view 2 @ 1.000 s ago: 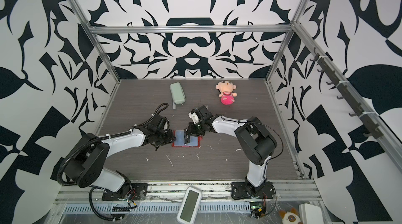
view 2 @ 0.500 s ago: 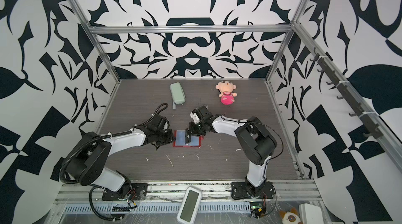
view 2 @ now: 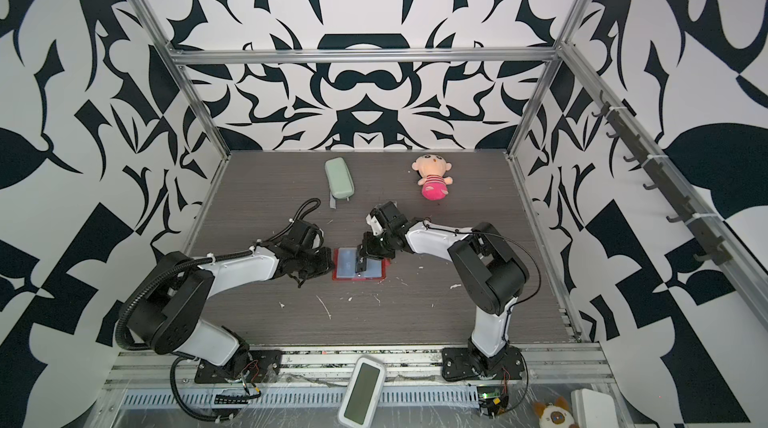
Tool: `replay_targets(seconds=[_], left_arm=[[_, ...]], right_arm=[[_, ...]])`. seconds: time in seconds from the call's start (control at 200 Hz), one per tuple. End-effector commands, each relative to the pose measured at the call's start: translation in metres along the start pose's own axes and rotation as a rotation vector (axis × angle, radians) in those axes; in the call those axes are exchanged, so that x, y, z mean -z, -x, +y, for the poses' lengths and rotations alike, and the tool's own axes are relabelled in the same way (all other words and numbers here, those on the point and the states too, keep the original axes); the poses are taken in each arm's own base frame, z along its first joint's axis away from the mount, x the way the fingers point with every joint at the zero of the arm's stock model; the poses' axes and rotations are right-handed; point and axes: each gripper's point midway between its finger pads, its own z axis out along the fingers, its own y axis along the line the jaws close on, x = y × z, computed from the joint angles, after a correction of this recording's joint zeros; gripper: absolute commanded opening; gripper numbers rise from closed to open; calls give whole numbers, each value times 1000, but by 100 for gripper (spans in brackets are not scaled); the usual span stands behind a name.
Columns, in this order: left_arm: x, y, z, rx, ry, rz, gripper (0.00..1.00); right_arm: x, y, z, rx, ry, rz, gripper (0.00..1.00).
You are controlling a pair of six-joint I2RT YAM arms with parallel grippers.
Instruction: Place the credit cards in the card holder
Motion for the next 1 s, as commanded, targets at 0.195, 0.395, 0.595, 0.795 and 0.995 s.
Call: replay_targets(seconds=[0.195,0.395,0.595,0.795,0.995], left_arm=[[-8,-27,32,43,97,84,0],[-8,-27,32,43,98,83,0],[-8,-28,33,44,99,84,0],[-8,-28,33,44,100,86,0],[-9,-28,33,45,101,89,0]], right_arm=[[9,-4,-5,-21,-9,4,0],[4,-6,-4,-34,22,25,0],[-2,-8,-3,-46,46,45,0],[-4,-8,-1,-46,66,53,0],[-9,-9,0,-54,83,64,0]])
